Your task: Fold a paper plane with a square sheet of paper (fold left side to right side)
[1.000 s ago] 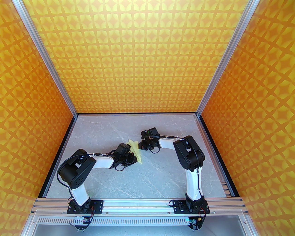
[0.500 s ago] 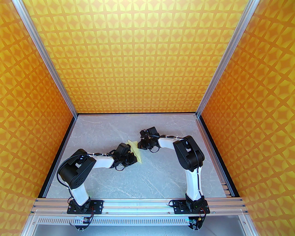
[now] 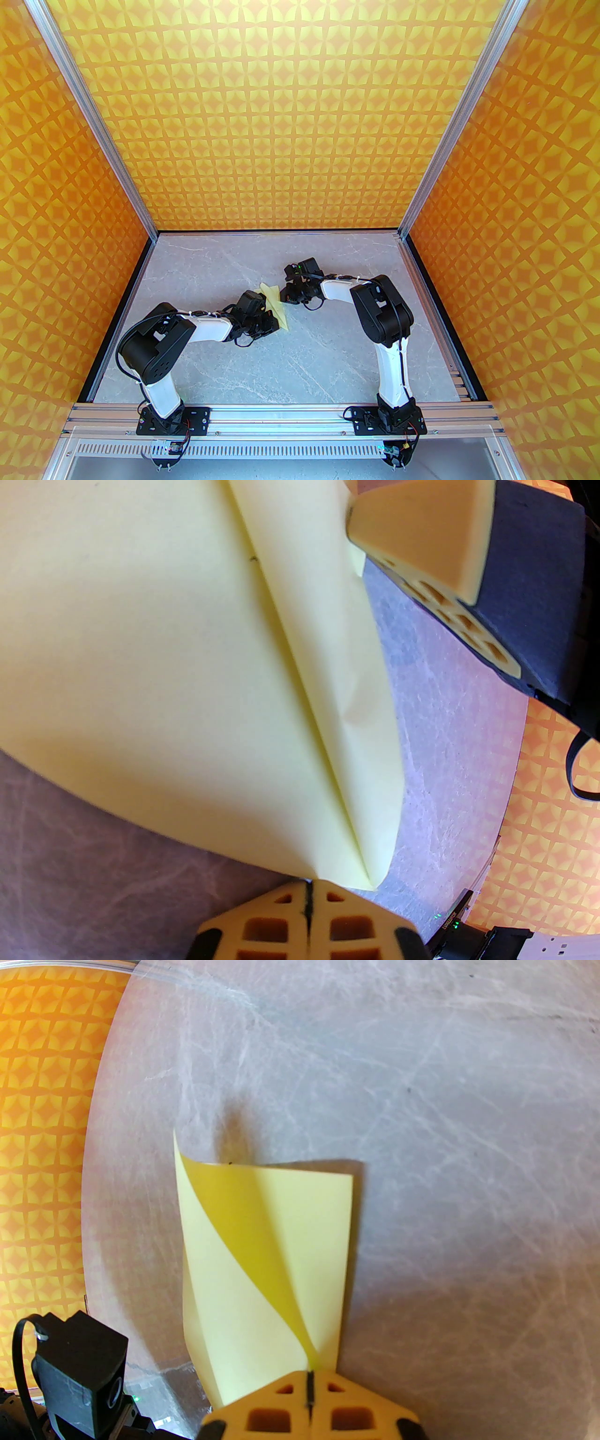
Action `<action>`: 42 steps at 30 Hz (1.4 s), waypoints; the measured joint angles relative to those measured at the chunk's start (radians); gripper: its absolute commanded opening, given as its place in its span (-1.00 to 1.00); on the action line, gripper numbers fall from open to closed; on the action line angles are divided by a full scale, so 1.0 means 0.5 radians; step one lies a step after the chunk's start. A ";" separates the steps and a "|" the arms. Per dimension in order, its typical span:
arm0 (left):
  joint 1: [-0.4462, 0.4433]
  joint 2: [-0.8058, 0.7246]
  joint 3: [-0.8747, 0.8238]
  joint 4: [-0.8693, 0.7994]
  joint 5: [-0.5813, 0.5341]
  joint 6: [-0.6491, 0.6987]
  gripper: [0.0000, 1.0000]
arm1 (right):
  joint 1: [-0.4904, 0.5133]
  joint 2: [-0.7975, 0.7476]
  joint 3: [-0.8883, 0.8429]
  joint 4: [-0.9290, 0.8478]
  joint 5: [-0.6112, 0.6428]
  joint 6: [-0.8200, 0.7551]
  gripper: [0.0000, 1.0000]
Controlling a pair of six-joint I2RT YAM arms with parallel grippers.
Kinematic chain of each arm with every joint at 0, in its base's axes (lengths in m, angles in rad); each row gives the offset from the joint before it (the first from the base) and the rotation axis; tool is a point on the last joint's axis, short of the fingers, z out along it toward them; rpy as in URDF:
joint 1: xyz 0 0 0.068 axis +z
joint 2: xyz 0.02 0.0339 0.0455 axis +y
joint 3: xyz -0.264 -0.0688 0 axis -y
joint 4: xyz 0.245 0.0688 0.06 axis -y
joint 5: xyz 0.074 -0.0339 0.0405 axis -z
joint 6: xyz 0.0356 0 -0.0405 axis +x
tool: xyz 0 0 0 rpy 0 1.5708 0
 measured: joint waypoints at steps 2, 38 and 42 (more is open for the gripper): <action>0.000 0.000 0.002 -0.005 0.000 0.002 -0.97 | 0.000 0.000 0.000 0.000 0.000 -0.002 -1.00; -0.107 0.106 0.106 0.175 0.052 0.060 -1.00 | 0.000 0.001 0.000 0.000 0.000 -0.014 -1.00; -0.106 0.121 0.106 0.195 0.057 0.060 -1.00 | 0.000 0.001 0.000 0.000 0.000 -0.014 -1.00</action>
